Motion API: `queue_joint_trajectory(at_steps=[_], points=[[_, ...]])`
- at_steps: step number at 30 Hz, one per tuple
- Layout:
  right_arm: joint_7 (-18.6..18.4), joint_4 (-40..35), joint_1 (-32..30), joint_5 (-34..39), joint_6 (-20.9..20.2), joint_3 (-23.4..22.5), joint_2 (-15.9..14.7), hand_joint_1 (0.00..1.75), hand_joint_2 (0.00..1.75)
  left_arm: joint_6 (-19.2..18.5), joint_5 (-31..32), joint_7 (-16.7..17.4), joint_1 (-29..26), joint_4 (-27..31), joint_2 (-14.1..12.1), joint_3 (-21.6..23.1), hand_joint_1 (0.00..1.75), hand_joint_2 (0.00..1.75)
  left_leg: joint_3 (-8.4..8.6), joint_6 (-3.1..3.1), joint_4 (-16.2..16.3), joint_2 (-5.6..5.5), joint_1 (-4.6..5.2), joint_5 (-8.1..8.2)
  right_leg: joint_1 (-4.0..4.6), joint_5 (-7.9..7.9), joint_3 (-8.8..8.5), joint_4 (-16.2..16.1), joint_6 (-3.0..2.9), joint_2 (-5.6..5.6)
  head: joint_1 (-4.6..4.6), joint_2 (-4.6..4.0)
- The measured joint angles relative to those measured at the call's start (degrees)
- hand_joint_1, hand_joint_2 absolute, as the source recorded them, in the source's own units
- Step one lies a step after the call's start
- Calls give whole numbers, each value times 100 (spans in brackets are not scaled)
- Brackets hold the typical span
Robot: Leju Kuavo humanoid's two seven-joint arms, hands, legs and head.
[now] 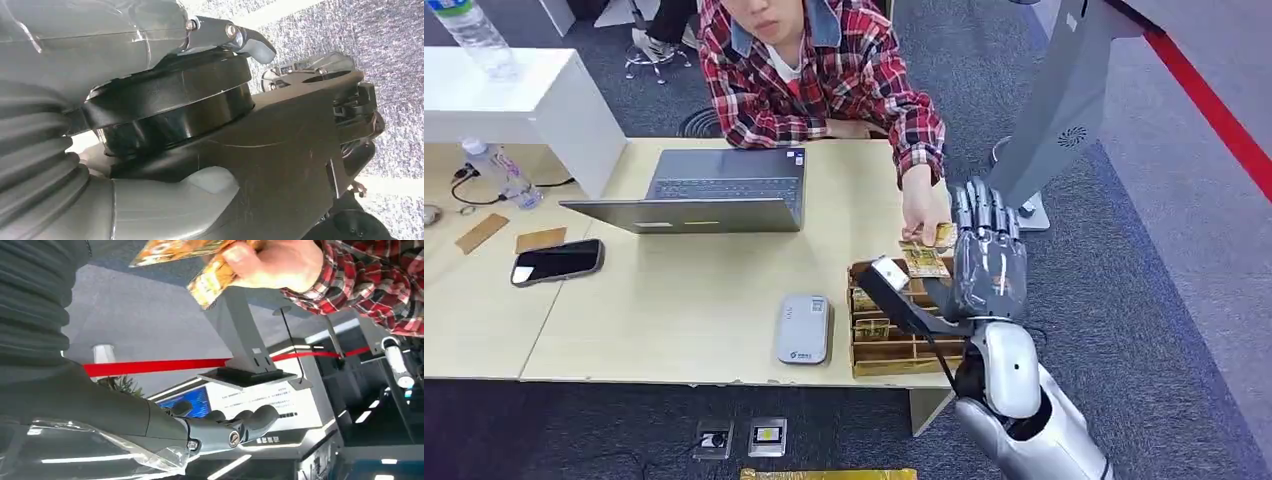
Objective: Pass the card to the sensor for recognition and then transmit it.
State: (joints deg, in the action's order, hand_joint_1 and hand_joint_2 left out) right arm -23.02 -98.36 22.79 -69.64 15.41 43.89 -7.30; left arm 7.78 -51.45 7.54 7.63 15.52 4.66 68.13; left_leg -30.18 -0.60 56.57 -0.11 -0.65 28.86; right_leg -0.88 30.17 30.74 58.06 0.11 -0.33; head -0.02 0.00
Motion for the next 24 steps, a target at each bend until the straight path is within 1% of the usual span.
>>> queue_joint_trajectory(at_steps=[1,2,4,5,6,13,24], points=[[0,46,25,-9,4,16,9,2,175,0,0,0,1,2,0,9,0,175,0,0,0,0,0,0,0,0,0,0,0,1,0,0],[2,105,44,-18,13,31,15,17,175,-2,0,2,1,9,0,11,0,175,0,0,0,0,0,0,0,0,0,0,0,0,0,0],[0,191,69,-50,57,40,35,17,175,-4,0,0,1,15,-11,13,0,175,-1,0,0,0,0,0,0,0,0,0,0,0,0,0],[-2,230,80,-83,109,48,48,154,175,-7,0,2,1,24,-15,18,0,175,-1,0,0,0,0,0,0,0,0,0,0,0,0,0],[-4,263,93,-109,149,55,57,175,175,-7,0,2,1,28,-15,20,0,175,-1,0,0,0,0,0,0,0,1,0,0,1,0,0],[5,424,114,-310,365,103,92,175,175,-11,0,0,4,28,-18,61,0,175,-1,0,0,0,0,0,0,0,1,0,0,1,0,0],[142,470,108,-518,505,118,184,175,175,-11,0,0,4,28,-18,61,0,175,0,0,0,0,0,0,0,0,2,0,0,2,0,0]])
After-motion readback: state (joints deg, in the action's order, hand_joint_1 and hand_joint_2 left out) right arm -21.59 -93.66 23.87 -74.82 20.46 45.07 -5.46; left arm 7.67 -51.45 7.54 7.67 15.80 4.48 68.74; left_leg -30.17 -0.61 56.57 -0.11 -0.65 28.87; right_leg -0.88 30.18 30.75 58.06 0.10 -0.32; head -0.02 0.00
